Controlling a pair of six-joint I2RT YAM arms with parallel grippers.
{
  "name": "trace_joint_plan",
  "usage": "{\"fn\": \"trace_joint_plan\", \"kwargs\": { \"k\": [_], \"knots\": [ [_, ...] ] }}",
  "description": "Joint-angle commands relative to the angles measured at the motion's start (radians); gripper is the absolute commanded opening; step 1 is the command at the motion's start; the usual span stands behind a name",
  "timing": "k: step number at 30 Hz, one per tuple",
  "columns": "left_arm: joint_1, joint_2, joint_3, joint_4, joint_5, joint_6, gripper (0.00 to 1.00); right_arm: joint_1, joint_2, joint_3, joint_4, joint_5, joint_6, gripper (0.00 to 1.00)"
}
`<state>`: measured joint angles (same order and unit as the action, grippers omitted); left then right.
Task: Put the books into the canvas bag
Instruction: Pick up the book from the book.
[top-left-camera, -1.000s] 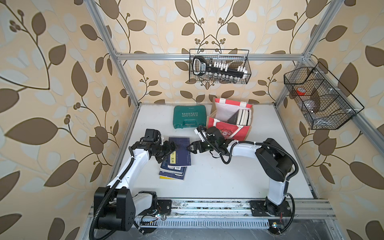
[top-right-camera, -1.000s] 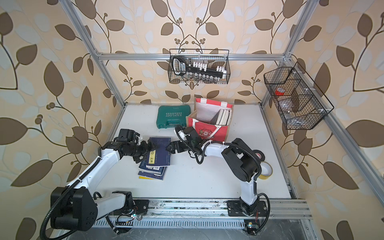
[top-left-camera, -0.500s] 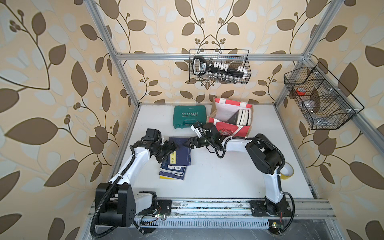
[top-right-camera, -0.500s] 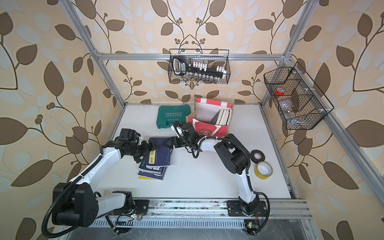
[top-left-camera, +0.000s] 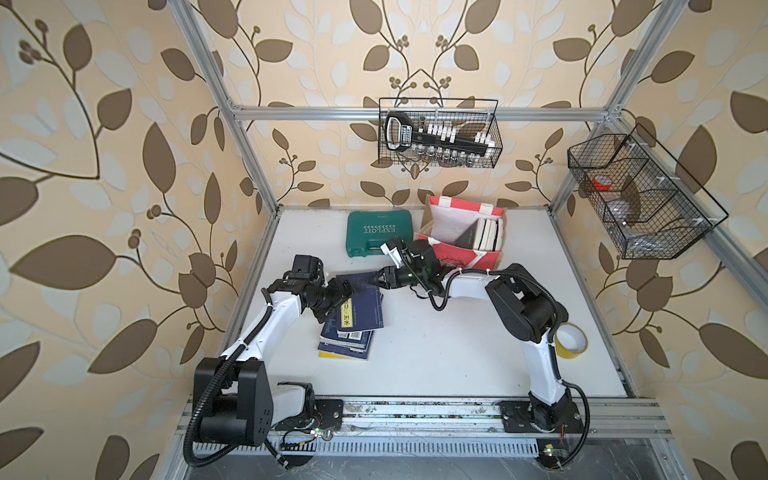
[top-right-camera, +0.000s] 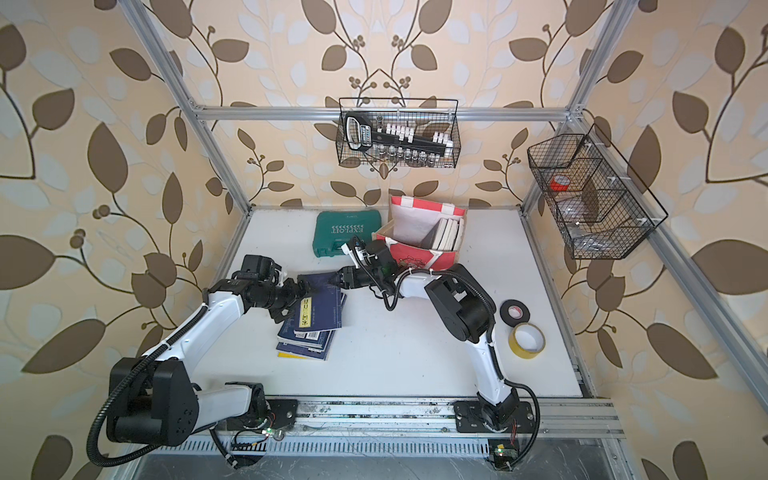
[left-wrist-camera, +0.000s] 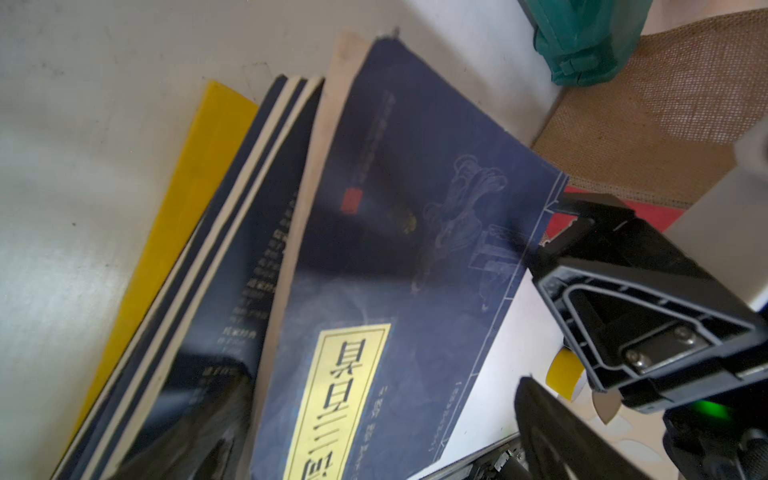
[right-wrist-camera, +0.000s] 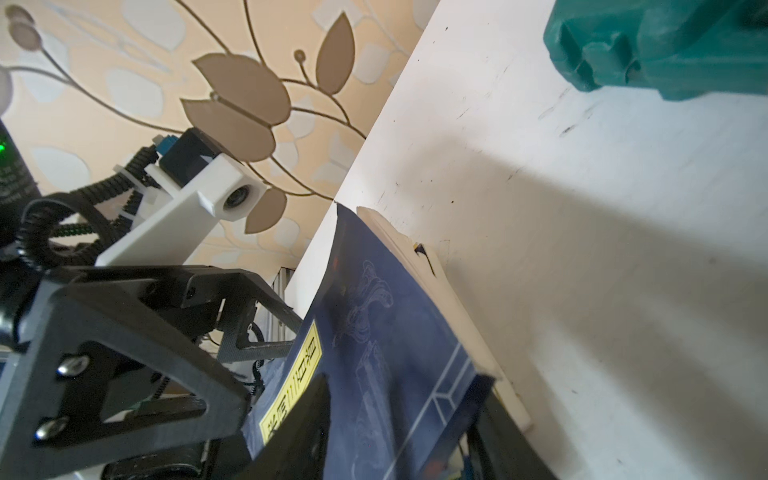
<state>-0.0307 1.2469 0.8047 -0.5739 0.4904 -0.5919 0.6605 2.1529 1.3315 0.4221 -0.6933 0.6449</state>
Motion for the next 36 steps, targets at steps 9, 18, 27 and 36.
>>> {"fn": "trace_joint_plan", "kwargs": {
  "k": [9, 18, 27, 36],
  "knots": [
    [0.012, 0.03, 0.002, 0.052, 0.005, -0.03, 0.99, 0.03, -0.18, -0.179, 0.028, 0.091, -0.033, 0.17],
    [0.012, -0.016, -0.015, 0.105, 0.074, -0.039, 0.99, 0.072, -0.351, -0.322, 0.078, 0.204, 0.018, 0.0],
    [0.012, -0.156, -0.041, 0.279, 0.302, -0.066, 0.99, 0.068, -0.567, -0.361, 0.035, 0.333, 0.049, 0.0],
    [-0.014, -0.171, -0.088, 0.561, 0.512, -0.199, 0.99, -0.029, -0.728, -0.442, 0.127, 0.329, 0.202, 0.0]
  ]
}}
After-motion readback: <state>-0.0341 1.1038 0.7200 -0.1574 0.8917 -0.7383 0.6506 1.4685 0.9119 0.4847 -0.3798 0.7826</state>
